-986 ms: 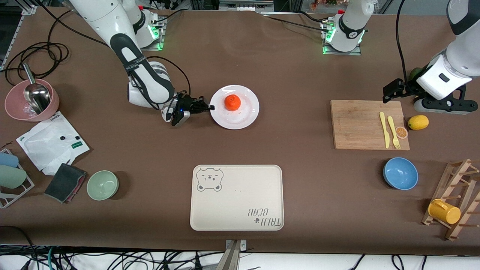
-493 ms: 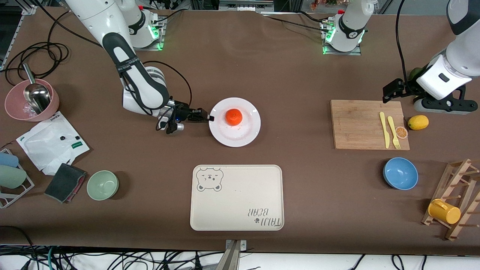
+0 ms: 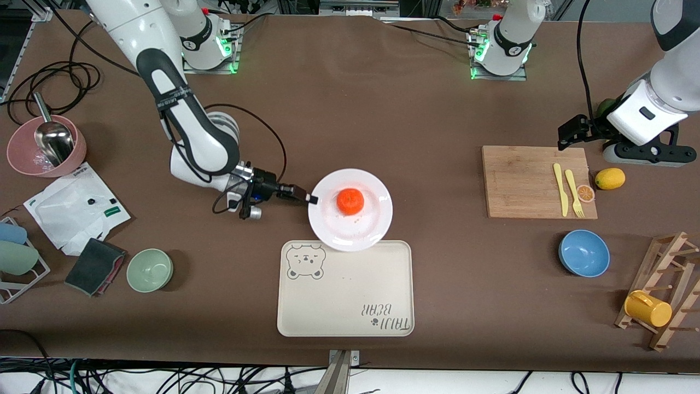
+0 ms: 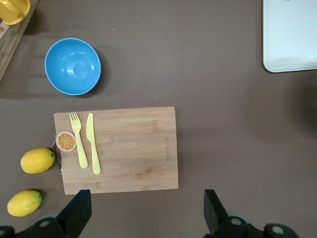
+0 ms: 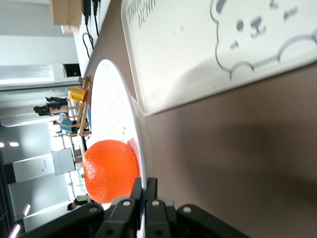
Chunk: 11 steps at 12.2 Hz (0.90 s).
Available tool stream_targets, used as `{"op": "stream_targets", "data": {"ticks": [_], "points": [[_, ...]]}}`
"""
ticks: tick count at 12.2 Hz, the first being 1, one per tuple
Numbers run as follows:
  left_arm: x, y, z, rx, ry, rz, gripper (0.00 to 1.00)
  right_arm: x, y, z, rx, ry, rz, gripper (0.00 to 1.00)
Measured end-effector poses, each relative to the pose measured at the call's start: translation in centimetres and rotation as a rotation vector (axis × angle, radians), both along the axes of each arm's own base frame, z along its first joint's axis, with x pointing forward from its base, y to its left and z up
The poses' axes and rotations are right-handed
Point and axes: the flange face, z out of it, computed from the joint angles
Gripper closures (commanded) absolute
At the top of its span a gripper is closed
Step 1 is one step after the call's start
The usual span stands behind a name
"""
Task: Place orange and plate with both arms
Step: 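Slide the plate with the right gripper onto the bear tray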
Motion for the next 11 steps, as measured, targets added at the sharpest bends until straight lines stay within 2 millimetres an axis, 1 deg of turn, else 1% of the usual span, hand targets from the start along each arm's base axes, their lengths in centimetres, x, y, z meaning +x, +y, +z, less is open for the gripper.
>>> {"op": "stream_targets", "data": {"ticks": [4, 6, 7, 8, 9, 11], "points": [[0.0, 0.0, 0.0, 0.0, 0.0, 0.0, 0.0, 6.7, -0.1, -2.2, 0.001, 0.03, -0.059, 1.0], [0.0, 0.0, 0.0, 0.0, 0.0, 0.0, 0.0, 10.1, 0.2, -2.1, -0.003, 0.04, -0.097, 1.0], [0.0, 0.0, 0.0, 0.0, 0.0, -0.001, 0.0, 11.4, 0.4, -2.1, 0.0, 0.038, -0.115, 1.0], [0.0, 0.0, 0.0, 0.0, 0.0, 0.0, 0.0, 12.5, 0.5, -2.2, 0.01, 0.029, -0.128, 1.0], [0.0, 0.0, 0.0, 0.0, 0.0, 0.0, 0.0, 13.4, 0.5, -2.7, 0.015, 0.019, -0.136, 1.0], [0.0, 0.0, 0.0, 0.0, 0.0, 0.0, 0.0, 14.4, 0.3, -4.7, -0.004, 0.003, -0.143, 1.0]]}}
